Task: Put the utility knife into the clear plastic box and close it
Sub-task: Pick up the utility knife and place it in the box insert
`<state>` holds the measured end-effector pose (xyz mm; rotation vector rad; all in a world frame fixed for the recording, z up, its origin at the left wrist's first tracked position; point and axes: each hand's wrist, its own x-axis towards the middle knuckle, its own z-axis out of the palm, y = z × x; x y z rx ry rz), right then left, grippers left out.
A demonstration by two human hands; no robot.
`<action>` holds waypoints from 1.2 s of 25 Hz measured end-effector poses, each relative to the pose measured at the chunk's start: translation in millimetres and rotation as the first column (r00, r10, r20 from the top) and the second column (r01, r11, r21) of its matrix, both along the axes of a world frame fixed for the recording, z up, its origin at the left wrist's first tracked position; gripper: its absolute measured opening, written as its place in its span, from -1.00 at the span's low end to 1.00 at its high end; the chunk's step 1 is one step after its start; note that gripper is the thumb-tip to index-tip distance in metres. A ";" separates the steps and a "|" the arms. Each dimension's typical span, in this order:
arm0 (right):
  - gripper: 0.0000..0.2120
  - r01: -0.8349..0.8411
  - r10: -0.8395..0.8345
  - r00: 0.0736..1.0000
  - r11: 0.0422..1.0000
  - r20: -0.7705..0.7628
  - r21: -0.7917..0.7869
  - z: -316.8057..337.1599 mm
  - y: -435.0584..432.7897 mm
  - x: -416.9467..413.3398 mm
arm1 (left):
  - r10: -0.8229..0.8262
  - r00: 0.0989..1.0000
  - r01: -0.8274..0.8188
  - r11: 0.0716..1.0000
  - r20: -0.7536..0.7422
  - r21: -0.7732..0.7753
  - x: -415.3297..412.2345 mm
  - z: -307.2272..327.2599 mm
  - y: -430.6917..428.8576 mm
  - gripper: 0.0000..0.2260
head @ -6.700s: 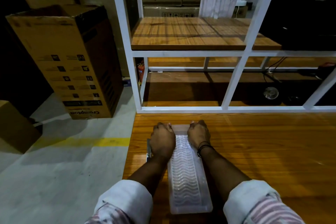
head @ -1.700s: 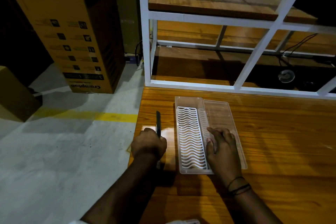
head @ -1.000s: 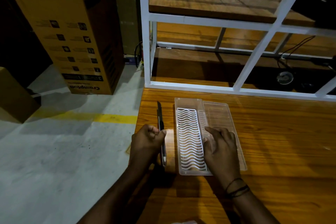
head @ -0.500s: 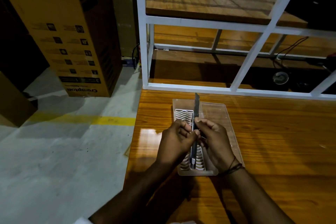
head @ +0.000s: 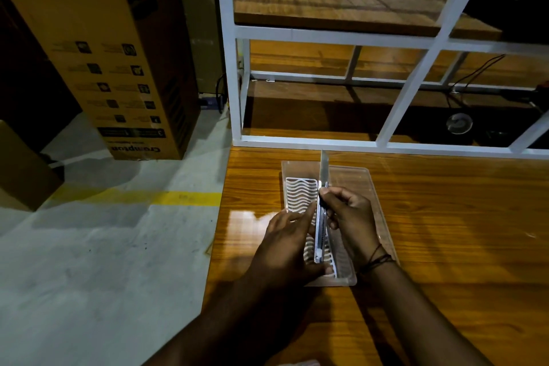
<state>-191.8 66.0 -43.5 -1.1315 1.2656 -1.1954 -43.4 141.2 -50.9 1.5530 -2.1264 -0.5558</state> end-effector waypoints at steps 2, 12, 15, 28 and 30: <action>-0.91 0.004 -0.004 1.000 1.000 0.011 0.006 -2.4 -2.2 -1.5 | 0.013 1.000 -0.013 1.000 -0.003 0.012 -0.4 -2.5 -1.3 0.07; -0.87 0.028 -0.032 0.999 0.996 0.044 0.086 -0.2 -7.4 -0.9 | -0.023 1.000 0.023 0.999 0.005 0.031 -6.5 -3.2 -3.2 0.09; -0.81 -0.005 0.006 0.998 1.000 -0.062 0.014 -4.7 -8.2 -1.2 | 0.001 0.999 0.001 0.999 -0.041 0.046 -6.7 -9.7 -2.7 0.07; -0.62 -0.128 0.120 0.977 0.991 -0.176 -0.038 -12.6 -5.3 -7.1 | 0.067 0.983 -0.054 0.995 -0.172 0.079 -3.8 -17.4 -1.3 0.09; -0.59 -0.154 0.143 0.974 0.987 -0.178 -0.049 -12.7 -3.4 -7.5 | 0.074 0.982 -0.059 0.994 -0.175 0.090 -2.8 -19.9 -1.1 0.09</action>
